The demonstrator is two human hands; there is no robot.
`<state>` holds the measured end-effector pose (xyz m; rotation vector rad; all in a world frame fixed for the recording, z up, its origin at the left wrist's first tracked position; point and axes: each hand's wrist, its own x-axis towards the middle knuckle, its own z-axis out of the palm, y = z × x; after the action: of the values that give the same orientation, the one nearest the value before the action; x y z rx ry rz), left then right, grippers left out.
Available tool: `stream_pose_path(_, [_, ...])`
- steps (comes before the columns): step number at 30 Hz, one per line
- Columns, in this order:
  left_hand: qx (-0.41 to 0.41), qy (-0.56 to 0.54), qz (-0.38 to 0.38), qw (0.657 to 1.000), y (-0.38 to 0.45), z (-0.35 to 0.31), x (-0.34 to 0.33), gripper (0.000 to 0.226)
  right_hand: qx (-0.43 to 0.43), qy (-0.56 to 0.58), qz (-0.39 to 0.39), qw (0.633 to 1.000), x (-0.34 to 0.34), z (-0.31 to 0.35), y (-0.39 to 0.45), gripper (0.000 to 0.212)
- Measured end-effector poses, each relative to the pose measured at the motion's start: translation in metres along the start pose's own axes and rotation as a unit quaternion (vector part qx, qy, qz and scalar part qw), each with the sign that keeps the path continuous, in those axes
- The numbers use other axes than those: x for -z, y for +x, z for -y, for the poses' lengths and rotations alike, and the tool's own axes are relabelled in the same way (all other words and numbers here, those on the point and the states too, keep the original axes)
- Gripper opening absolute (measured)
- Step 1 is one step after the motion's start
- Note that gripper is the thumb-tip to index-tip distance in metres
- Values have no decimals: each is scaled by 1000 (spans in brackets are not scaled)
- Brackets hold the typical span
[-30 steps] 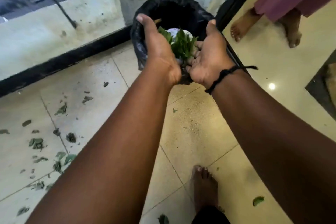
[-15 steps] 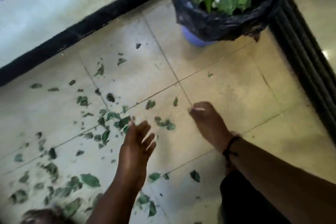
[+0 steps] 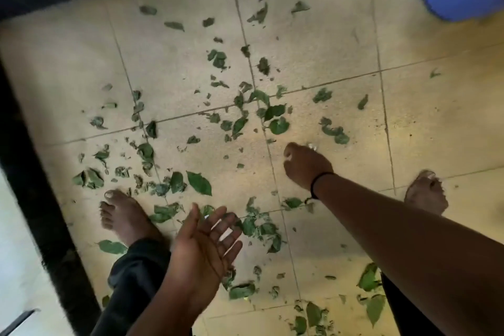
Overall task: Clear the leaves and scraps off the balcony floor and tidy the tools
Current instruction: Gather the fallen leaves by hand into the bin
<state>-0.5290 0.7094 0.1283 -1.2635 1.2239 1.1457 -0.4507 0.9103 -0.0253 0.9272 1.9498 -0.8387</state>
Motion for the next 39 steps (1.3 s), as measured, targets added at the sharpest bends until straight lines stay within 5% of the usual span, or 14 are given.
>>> stream_pose_path(5, [-42, -55, 57, 996, -7, -51, 16, 60, -77, 88, -127, 985, 19, 29, 43, 47])
stream_pose_path(9, [-39, -52, 71, 995, -13, -71, 32, 61, -140, 140, -145, 969, 15, 40, 66, 58])
stream_pose_path(17, [-45, -43, 67, 996, -13, -84, 34, 53, -170, 185, -117, 961, 10, 48, 66, 18])
stream_pose_path(20, [-45, -26, 69, 996, -13, -81, 28, 52, -149, 99, -124, 976, 15, 40, 50, 31])
stream_pose_path(24, [-47, -1, 62, 997, -11, -77, 23, 49, -53, -61, -116, 990, 33, 33, 47, 16])
stream_pose_path(29, [-48, 25, 48, 997, -8, -76, 24, 46, 50, -204, -196, 958, 55, 37, 68, 15])
stream_pose_path(35, [-77, 29, 20, 996, -11, -79, 28, 46, 84, -228, -116, 963, 46, 53, 88, 22])
stream_pose_path(39, [-105, 2, -24, 994, -12, -77, 27, 48, 19, -95, -146, 985, 31, 45, 86, 40])
